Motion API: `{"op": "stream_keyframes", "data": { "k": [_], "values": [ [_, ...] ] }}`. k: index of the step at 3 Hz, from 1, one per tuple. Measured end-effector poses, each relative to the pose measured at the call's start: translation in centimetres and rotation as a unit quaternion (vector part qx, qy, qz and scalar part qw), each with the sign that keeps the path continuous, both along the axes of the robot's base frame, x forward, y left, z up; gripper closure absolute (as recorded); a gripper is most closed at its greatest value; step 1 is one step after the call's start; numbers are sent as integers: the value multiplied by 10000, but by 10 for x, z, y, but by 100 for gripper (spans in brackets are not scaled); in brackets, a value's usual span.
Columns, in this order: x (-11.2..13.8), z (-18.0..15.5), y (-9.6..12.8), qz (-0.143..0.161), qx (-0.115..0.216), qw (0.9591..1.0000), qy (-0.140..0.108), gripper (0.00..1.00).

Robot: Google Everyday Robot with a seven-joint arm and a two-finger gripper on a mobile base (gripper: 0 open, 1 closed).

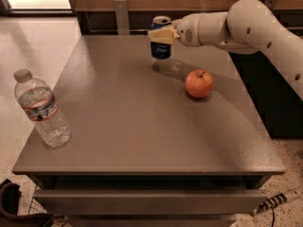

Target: Move pepsi can near water bottle

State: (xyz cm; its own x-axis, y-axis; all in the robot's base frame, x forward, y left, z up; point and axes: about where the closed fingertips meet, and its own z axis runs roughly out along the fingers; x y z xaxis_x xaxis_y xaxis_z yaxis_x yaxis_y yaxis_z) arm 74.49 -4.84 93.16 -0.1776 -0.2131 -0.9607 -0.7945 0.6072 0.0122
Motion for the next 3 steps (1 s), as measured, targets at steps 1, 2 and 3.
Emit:
{"op": "stream_keyframes", "data": {
  "k": [1, 2, 3],
  "values": [
    [-18, 25, -10, -12, -61, 10000, -65, 100],
    [-41, 46, -17, 4, -84, 9999, -99, 100],
    [-86, 48, -14, 88, -183, 9997, -99, 100]
  ]
}}
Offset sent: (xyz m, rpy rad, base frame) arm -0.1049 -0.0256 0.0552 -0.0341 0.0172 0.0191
